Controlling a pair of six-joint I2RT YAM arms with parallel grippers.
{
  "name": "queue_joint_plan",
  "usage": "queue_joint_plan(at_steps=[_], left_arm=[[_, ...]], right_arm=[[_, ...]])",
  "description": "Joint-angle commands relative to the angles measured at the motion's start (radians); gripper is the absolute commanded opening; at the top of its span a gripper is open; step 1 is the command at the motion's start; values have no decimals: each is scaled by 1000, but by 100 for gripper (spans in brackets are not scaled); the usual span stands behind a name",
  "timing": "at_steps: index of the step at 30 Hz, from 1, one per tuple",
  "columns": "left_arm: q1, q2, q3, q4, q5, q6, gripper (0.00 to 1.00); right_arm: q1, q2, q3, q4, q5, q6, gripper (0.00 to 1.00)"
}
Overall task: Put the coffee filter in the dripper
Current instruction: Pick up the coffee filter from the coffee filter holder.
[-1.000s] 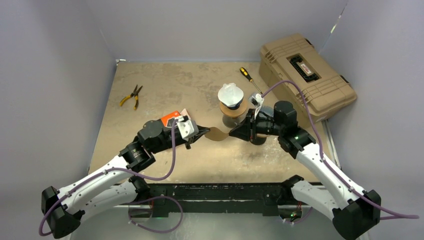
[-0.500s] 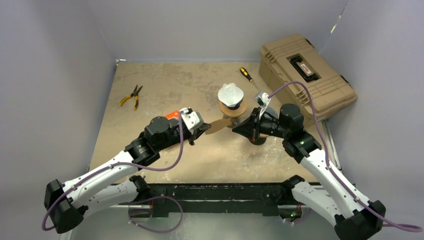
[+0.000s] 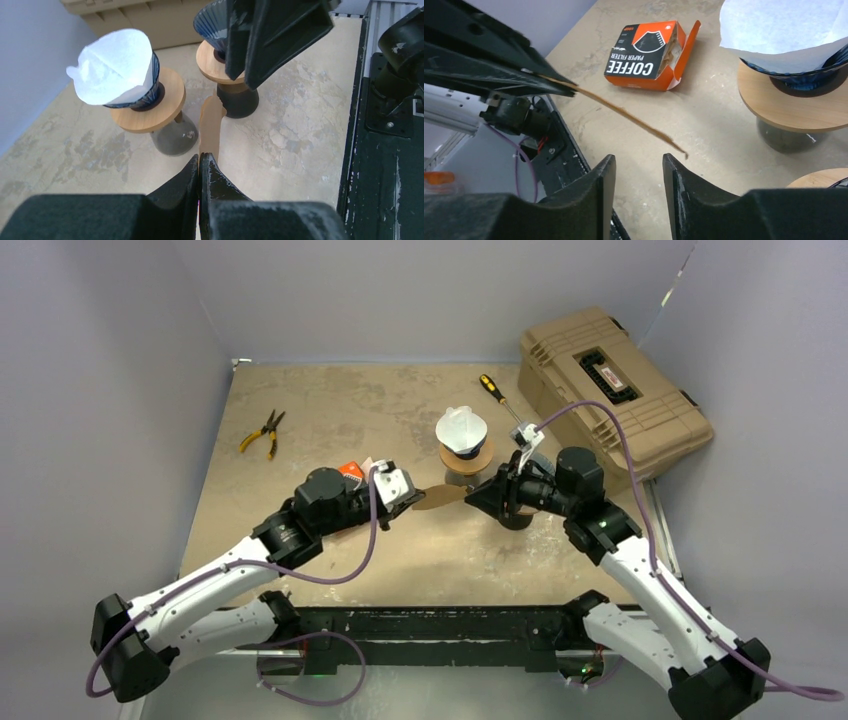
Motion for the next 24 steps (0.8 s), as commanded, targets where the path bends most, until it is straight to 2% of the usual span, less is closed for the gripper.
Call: queue_joint_plan(at_steps=[1, 8, 12, 24], left_arm=[[-3, -82, -15, 33, 78, 121, 0], [-3, -164, -63, 52, 105, 181, 0], [-3, -183, -76, 61, 123, 203, 0], [-4, -209, -99, 74, 151, 238, 0]], right_arm=[[-3, 16, 37, 15, 14, 38, 48], [-3, 43, 24, 94, -117, 61, 72], [-3, 37, 19, 116, -157, 70, 81], [-4, 27, 18, 170, -192, 118, 83]])
